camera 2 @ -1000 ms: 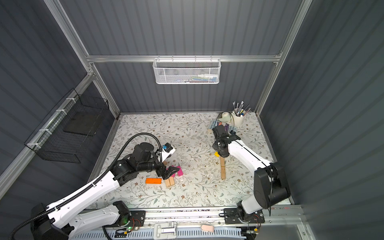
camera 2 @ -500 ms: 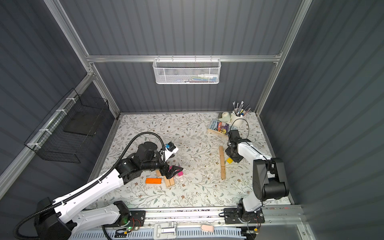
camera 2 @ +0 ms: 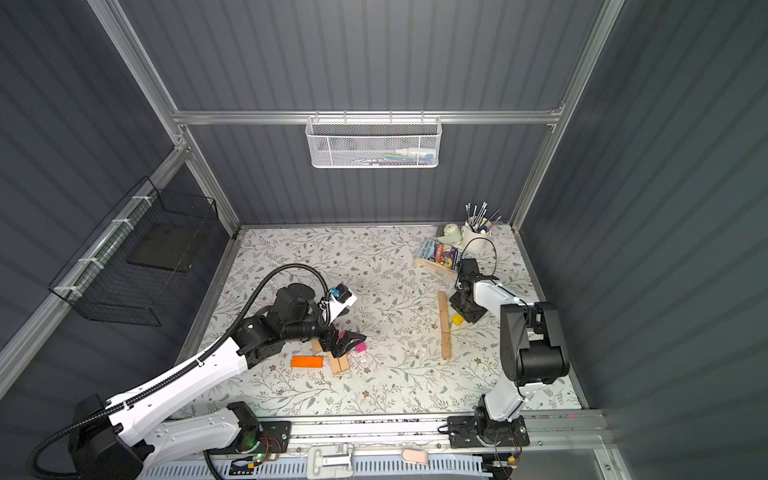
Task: Assemble the letter k with building blocks
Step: Assemble the building block at the center of the board.
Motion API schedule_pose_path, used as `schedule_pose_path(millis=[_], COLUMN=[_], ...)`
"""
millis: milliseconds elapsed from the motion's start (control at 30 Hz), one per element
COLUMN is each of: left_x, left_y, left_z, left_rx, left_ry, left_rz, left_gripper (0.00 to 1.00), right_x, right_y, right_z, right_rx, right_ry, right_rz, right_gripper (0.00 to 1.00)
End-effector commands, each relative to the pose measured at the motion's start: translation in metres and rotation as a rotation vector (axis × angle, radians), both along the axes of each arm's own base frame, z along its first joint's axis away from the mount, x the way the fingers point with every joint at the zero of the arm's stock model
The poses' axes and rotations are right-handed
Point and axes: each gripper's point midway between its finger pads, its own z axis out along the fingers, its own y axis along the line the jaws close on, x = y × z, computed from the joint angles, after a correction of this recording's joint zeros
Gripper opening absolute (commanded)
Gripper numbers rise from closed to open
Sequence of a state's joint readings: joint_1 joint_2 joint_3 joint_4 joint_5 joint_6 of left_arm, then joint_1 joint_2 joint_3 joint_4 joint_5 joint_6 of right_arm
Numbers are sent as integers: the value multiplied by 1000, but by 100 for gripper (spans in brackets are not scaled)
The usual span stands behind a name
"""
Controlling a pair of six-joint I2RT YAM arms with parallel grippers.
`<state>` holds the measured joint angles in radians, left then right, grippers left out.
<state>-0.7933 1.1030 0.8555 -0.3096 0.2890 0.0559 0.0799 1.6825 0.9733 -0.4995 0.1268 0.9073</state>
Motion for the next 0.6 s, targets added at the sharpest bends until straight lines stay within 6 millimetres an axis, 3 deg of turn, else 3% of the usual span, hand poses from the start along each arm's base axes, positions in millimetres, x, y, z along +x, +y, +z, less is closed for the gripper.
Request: schedule_pose_path(millis=[0, 567], left_x=[-1, 0], left_y=[-2, -2], left_z=[-5, -8], left_rx=[18, 28], left_ry=[5, 7], left_rz=[-15, -11], left_gripper=[100, 99], right_x=[5, -10], right_y=[0, 10], right_z=[0, 3], right_rx=[9, 72], right_ry=[-5, -23], right_rz=[5, 18], right_gripper=[41, 42])
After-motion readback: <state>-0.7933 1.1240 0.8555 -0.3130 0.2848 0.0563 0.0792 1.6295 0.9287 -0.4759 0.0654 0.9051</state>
